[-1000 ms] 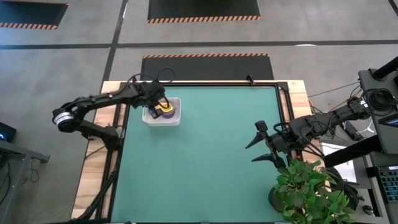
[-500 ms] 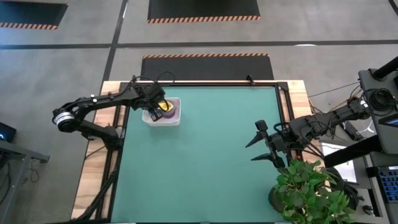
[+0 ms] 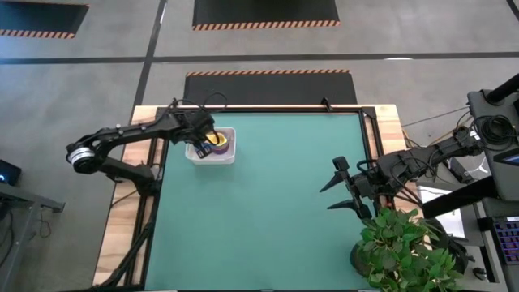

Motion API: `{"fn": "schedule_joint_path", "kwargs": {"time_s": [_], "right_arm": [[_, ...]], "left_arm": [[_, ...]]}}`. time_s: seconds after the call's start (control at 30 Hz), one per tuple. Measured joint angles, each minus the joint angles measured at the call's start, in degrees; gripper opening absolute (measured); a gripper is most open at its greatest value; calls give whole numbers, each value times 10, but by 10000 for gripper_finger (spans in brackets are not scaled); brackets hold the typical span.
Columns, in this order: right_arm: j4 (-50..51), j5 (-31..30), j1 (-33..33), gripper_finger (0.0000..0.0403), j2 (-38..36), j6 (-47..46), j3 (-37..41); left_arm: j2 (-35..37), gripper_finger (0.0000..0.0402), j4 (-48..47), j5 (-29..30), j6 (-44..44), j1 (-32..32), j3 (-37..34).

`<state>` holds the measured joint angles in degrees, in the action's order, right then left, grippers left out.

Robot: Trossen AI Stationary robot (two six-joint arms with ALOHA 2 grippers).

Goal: Nest measuring cups in basket
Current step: Put the nested measuring cups into the white bin

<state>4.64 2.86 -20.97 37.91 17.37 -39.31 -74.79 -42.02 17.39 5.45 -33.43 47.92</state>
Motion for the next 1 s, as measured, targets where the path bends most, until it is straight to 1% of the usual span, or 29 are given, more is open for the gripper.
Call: {"fn": "schedule_joint_path", "kwargs": {"time_s": [0.13,0.23,0.37,0.53,0.8,1.0], "right_arm": [[0,0,0,231,0,0,0],[0,0,0,231,0,0,0],[0,0,0,231,0,0,0],[0,-1,0,231,0,1,0],[0,-1,0,231,0,3,0],[0,-1,0,231,0,2,0]], "left_arm": [[18,0,-5,0,3,1,0],[31,0,-15,0,21,1,0],[37,0,12,0,60,0,0],[25,0,48,-57,117,-10,1],[9,0,60,-60,131,-43,1],[9,0,60,-60,134,-55,1]]}}
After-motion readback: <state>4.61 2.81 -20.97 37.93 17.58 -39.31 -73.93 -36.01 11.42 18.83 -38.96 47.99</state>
